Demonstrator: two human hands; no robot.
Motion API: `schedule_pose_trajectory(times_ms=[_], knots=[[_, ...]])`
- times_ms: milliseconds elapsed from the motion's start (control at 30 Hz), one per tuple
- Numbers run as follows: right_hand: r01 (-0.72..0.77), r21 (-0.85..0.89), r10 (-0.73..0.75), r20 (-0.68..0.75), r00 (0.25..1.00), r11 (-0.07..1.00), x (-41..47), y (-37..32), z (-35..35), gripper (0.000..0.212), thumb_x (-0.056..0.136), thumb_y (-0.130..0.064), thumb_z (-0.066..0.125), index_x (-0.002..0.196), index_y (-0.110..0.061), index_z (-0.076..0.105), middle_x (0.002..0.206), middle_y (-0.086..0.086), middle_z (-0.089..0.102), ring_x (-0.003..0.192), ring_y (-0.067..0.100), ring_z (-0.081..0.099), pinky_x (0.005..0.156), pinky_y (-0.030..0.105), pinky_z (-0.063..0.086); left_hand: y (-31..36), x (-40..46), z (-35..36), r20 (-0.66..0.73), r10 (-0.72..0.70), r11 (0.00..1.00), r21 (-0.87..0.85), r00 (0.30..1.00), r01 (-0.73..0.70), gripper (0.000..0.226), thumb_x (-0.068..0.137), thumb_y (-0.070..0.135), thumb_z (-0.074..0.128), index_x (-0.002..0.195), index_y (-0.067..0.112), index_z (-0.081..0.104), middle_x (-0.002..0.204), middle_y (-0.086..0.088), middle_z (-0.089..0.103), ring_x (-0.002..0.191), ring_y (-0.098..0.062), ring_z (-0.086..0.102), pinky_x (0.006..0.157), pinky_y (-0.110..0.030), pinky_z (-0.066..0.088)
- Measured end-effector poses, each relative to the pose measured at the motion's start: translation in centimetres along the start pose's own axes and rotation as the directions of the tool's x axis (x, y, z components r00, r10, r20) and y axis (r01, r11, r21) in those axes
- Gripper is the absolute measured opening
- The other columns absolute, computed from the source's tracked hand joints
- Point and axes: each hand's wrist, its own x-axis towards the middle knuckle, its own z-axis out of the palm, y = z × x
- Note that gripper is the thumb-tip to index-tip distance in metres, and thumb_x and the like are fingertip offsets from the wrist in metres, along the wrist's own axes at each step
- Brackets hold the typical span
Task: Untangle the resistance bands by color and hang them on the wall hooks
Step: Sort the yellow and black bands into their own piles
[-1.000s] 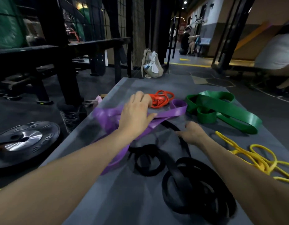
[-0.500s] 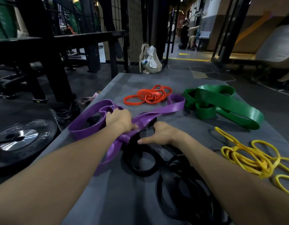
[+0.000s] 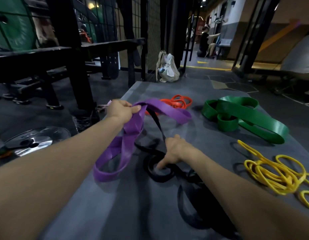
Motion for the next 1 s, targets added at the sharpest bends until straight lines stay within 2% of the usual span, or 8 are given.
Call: schedule_pose_trajectory(times_ms=[167, 267, 400, 500, 600, 733, 933, 1000], knots=[[-0.047, 0.023, 0.051, -0.22, 0.974, 0.999, 0.4, 0.5, 1.0, 0.037, 0.086, -0.018, 0.059, 0.121, -0.011, 0.05, 0.127, 0.013, 0.053, 0.114, 0.032, 0.056, 0.089, 0.037, 0.047, -1.1, 0.1, -2.0, -0.016, -0.036, 0.999, -0.005, 0.999, 0.036, 0.026, 0.075, 0.026, 0.077, 0.062, 0.016, 0.057, 0.083, -0.005, 0.066, 0.073, -0.022, 0.061, 0.07, -0.026, 0.05], [-0.005, 0.052, 0.018, -0.252, 0.968, 0.999, 0.0, 1.7, 0.3, 0.032, 0.08, -0.022, 0.065, 0.111, -0.017, 0.063, 0.11, 0.011, 0.063, 0.102, 0.029, 0.062, 0.08, 0.034, 0.049, -1.6, -0.1, -3.1, 0.083, -0.1, 0.992, 0.08, 0.992, 0.093, 0.022, 0.075, 0.026, 0.077, 0.081, 0.006, 0.067, 0.111, -0.016, 0.067, 0.095, -0.025, 0.063, 0.092, -0.035, 0.05], [0.132, 0.29, -0.027, -0.343, 0.939, 0.948, -1.4, 3.6, -2.5, 0.019, 0.074, -0.023, 0.075, 0.083, -0.007, 0.072, 0.07, 0.01, 0.059, 0.07, 0.015, 0.054, 0.06, 0.029, 0.039, -2.0, -0.8, -3.4, 0.153, -0.105, 0.956, 0.286, 0.983, 0.058, 0.045, 0.081, 0.033, 0.069, 0.111, -0.001, 0.063, 0.121, -0.016, 0.062, 0.103, -0.026, 0.058, 0.075, -0.029, 0.047], [0.246, 0.496, 0.032, -0.487, 0.873, 0.833, -3.0, 4.1, -4.7, 0.009, 0.075, -0.013, 0.074, 0.078, -0.005, 0.072, 0.066, 0.012, 0.063, 0.063, 0.015, 0.053, 0.059, 0.03, 0.042, -0.6, -2.2, -2.5, 0.126, -0.001, 0.935, 0.352, 0.992, -0.044, 0.056, 0.074, 0.059, 0.064, 0.109, 0.015, 0.066, 0.135, -0.006, 0.053, 0.129, -0.02, 0.044, 0.104, -0.035, 0.039], [0.307, 0.489, 0.046, -0.585, 0.81, 0.816, -4.9, 3.9, -6.4, 0.008, 0.075, -0.009, 0.073, 0.084, -0.007, 0.074, 0.067, 0.005, 0.061, 0.065, 0.012, 0.052, 0.061, 0.024, 0.04, 1.3, -4.8, -1.1, 0.2, 0.205, 0.874, 0.402, 0.958, -0.272, 0.086, 0.055, 0.079, 0.052, 0.117, 0.02, 0.057, 0.126, -0.004, 0.056, 0.121, -0.023, 0.05, 0.102, -0.041, 0.041], [0.363, 0.509, 0.087, -0.663, 0.744, 0.781, -7.8, 3.7, -8.4, 0.005, 0.078, -0.009, 0.072, 0.078, -0.014, 0.073, 0.066, 0.002, 0.061, 0.062, 0.01, 0.053, 0.053, 0.012, 0.039, 2.0, -8.1, 0.1, 0.438, 0.263, 0.625, 0.602, 0.86, -0.497, 0.034, 0.083, 0.038, 0.062, 0.113, 0.022, 0.058, 0.122, -0.003, 0.055, 0.115, -0.027, 0.054, 0.088, -0.035, 0.045], [0.43, 0.62, 0.257, -0.72, 0.645, 0.656, -11.6, 4.6, -10.2, 0.005, 0.078, -0.01, 0.072, 0.082, -0.012, 0.072, 0.069, 0.002, 0.063, 0.067, 0.015, 0.056, 0.066, 0.028, 0.044, 4.4, -10.1, -1.3, 0.24, 0.284, 0.797, 0.479, 0.928, -0.368, 0.019, 0.089, 0.014, 0.045, 0.077, 0.016, 0.06, 0.096, -0.013, 0.067, 0.094, -0.034, 0.061, 0.082, -0.04, 0.05], [0.356, 0.583, 0.275, -0.728, 0.628, 0.73, -12.4, 5.1, -9.6, 0.006, 0.079, -0.009, 0.07, 0.085, -0.01, 0.072, 0.072, 0.003, 0.063, 0.072, 0.017, 0.058, 0.069, 0.028, 0.043, 4.8, -11.1, -1.8, 0.25, 0.287, 0.835, 0.409, 0.925, -0.369, 0.021, 0.087, 0.011, 0.046, 0.07, 0.016, 0.058, 0.087, -0.009, 0.068, 0.09, -0.03, 0.061, 0.085, -0.04, 0.049]])
